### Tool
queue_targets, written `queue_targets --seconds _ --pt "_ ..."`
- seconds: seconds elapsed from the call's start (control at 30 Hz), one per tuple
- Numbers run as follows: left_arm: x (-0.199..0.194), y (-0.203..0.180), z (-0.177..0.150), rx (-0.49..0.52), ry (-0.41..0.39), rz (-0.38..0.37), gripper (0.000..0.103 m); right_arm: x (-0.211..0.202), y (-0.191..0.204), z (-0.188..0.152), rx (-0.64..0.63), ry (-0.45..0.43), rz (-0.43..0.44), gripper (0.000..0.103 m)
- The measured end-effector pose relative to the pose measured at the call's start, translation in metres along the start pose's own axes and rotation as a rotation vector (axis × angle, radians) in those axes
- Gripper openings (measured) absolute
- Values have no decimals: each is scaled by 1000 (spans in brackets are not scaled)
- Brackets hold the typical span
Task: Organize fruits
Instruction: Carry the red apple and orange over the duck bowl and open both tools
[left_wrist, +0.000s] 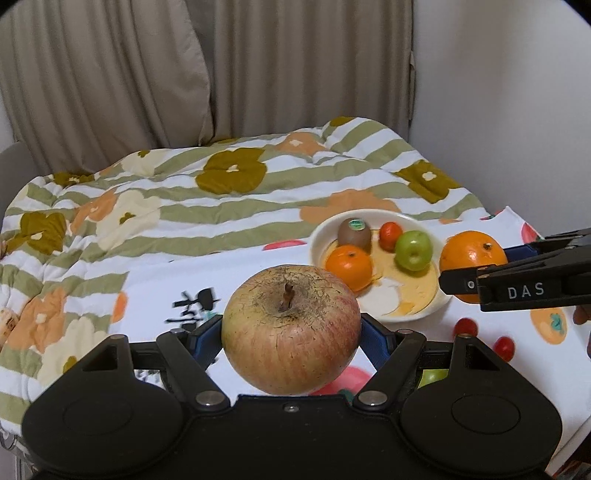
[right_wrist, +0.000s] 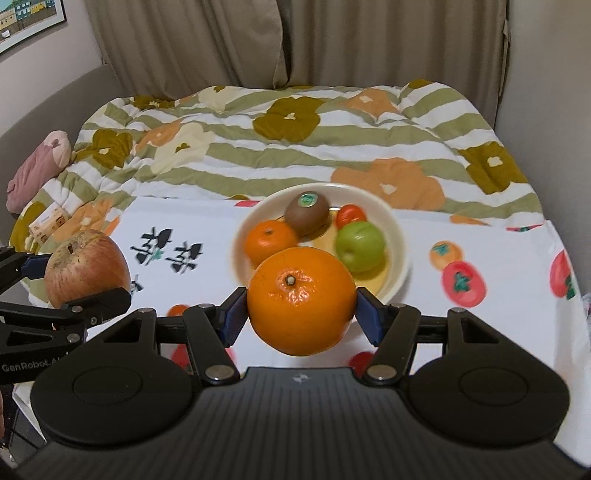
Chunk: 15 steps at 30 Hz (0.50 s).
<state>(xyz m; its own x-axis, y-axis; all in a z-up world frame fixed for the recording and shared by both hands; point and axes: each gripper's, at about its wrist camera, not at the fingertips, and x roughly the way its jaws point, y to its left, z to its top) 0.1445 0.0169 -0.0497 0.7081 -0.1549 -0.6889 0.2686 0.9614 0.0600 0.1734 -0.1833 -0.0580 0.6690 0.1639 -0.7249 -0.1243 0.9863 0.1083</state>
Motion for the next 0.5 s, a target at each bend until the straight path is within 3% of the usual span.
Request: queue_targets --seconds 0.5 --pt "73 -69 22 23 64 -5 80 30 -76 22 -29 17 34 77"
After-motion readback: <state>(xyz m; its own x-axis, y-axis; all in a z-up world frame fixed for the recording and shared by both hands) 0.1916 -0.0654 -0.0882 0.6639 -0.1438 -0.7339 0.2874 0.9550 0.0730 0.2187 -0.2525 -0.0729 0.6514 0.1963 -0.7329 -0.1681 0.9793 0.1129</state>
